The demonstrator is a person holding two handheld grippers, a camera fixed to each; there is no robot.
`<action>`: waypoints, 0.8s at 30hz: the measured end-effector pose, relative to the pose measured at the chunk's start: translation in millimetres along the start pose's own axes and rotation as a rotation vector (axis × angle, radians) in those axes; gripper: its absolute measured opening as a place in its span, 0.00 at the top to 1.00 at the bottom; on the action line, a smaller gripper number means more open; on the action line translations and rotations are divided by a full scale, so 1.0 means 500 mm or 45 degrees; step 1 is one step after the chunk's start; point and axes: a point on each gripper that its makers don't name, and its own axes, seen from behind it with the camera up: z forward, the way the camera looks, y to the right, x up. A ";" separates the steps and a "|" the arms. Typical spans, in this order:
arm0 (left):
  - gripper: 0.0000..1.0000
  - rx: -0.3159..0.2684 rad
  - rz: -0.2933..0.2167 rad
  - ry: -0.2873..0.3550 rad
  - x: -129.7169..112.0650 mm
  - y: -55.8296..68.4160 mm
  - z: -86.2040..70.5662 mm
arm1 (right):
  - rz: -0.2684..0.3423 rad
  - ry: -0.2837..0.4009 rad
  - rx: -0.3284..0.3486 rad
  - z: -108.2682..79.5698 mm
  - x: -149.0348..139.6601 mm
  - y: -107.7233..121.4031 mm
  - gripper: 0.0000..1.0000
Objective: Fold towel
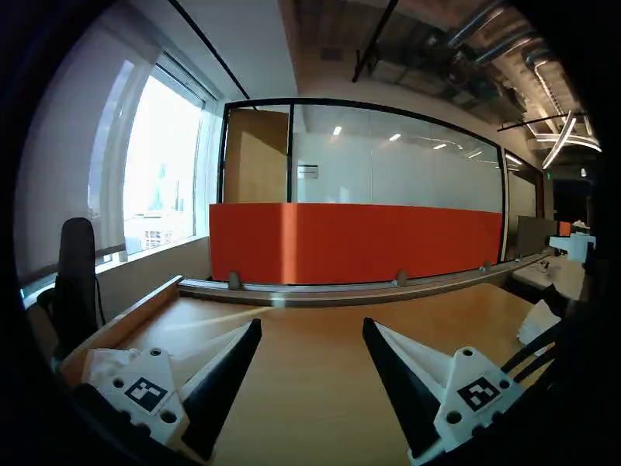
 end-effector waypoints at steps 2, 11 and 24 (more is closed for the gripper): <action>0.03 0.008 0.021 0.005 -0.019 -0.002 0.001 | 0.009 0.004 -0.001 -0.001 -0.008 -0.003 0.00; 0.03 0.042 0.037 0.053 -0.103 -0.012 -0.004 | 0.063 0.017 0.011 -0.007 -0.040 -0.016 0.00; 0.03 0.085 0.009 0.110 -0.198 -0.066 -0.003 | 0.029 0.014 -0.001 -0.011 -0.101 -0.016 0.00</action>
